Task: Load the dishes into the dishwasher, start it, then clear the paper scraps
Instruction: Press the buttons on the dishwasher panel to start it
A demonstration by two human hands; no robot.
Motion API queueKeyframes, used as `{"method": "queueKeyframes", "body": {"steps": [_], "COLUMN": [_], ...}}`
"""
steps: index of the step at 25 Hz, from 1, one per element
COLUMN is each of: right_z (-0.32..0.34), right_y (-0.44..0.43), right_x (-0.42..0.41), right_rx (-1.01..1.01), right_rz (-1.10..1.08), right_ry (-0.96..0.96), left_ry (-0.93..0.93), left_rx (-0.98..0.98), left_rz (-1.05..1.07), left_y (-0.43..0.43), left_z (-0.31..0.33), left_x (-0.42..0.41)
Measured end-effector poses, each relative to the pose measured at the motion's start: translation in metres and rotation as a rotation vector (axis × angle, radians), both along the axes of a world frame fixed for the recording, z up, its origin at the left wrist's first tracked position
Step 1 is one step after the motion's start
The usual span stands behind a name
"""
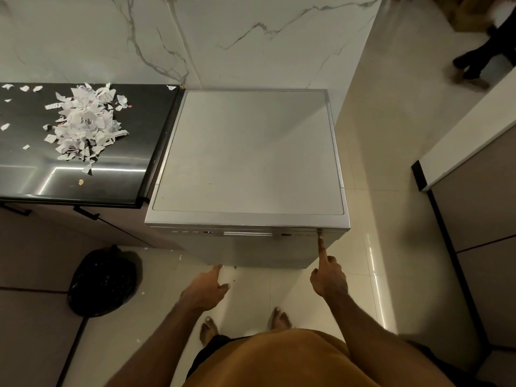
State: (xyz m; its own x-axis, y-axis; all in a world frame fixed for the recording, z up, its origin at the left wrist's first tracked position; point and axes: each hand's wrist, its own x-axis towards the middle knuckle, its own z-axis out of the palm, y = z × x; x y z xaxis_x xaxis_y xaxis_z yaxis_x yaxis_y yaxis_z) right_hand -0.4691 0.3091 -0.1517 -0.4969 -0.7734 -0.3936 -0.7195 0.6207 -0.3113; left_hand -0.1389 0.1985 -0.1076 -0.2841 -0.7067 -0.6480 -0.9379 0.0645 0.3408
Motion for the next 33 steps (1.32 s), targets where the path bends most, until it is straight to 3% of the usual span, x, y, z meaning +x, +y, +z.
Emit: {"method": "queueKeyframes", "body": {"steps": [5,21,28,33], "right_z": [-0.008,0.001,0.014,0.019], "right_y": [0.003,-0.007,0.003,0.004], "right_x": [-0.004,0.01,0.014,0.017], "right_rx": [0.023,0.039,0.005,-0.047], "right_rz": [0.031,-0.05,0.077,0.198], "right_ry": [0.05,-0.114,-0.154,-0.135], "left_ry": [-0.02,-0.07,-0.085,-0.169], "left_rx": [-0.007,-0.162,-0.196,-0.335], "left_rz": [0.001,-0.031,-0.045,-0.106], "left_y": [-0.01,-0.006,0.009,0.012], "left_z": [-0.001,0.013,0.01,0.015], "left_x": [0.004,0.003,0.003,0.0]}}
